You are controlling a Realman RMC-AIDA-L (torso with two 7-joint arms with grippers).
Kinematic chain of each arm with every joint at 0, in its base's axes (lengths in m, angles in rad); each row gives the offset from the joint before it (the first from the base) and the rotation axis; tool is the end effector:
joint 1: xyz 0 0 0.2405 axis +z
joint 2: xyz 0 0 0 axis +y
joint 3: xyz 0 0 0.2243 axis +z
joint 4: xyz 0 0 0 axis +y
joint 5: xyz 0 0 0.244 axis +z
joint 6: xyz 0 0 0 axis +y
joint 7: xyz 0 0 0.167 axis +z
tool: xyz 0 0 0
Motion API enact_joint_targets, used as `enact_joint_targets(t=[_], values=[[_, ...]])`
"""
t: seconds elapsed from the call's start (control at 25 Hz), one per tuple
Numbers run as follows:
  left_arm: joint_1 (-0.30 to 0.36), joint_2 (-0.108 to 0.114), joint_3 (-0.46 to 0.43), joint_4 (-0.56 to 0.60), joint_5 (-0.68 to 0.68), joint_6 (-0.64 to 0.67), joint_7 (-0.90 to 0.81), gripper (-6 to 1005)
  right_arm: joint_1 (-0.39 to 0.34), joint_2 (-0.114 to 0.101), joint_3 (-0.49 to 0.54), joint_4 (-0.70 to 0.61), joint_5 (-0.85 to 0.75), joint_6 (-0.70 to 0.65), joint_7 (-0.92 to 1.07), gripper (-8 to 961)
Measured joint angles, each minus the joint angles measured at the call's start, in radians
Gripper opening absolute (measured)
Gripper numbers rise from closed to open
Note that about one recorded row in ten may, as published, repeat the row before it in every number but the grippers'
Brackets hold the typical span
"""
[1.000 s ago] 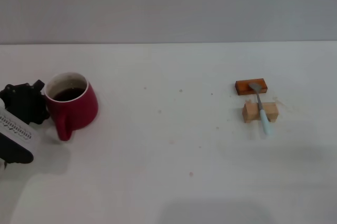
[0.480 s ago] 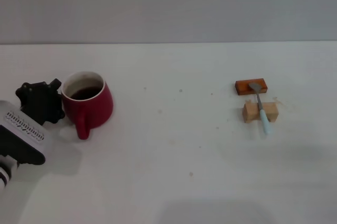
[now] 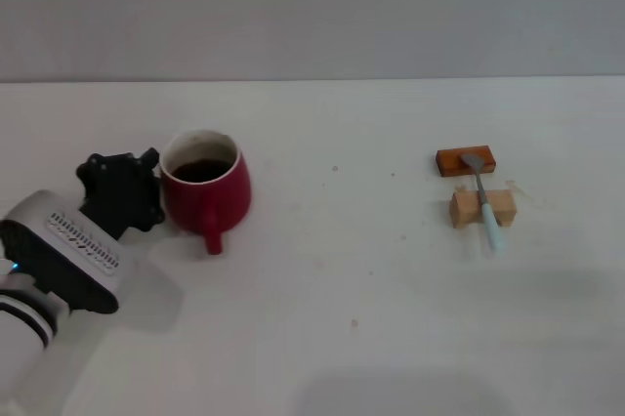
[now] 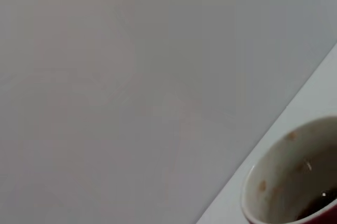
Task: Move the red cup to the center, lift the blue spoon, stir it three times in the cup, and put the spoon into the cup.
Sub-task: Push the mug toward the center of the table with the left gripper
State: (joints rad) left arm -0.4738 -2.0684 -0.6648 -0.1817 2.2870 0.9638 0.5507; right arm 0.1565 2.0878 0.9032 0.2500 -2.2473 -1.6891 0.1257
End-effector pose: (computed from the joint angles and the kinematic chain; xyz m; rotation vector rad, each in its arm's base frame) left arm -0.3212 0.3601 -0.0656 -1.8989 0.0836 -0.0664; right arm 0.3280 0.2569 0.0392 -1.2209 0.3212 0.9217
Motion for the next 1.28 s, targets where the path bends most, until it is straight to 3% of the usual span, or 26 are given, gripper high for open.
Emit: enact_joint_targets(t=[0.28,0.72,1.28], values=[[-0.002,-0.001,0.043,-0.032,0.000,-0.002,0.000,-1,0.000,0.000,-0.007,0.000,0.001,0.000,0.000,742],[-0.018,0.005,-0.015,0.037,-0.005,-0.012,0.008,-1,0.000,-0.001,-0.009,-0.002,0.003,0.000,0.000,742],[-0.053,-0.001,0.004,0.026,0.000,-0.051,0.009,-1,-0.002,-0.002,-0.009,-0.008,0.004,0.000,0.000,742]])
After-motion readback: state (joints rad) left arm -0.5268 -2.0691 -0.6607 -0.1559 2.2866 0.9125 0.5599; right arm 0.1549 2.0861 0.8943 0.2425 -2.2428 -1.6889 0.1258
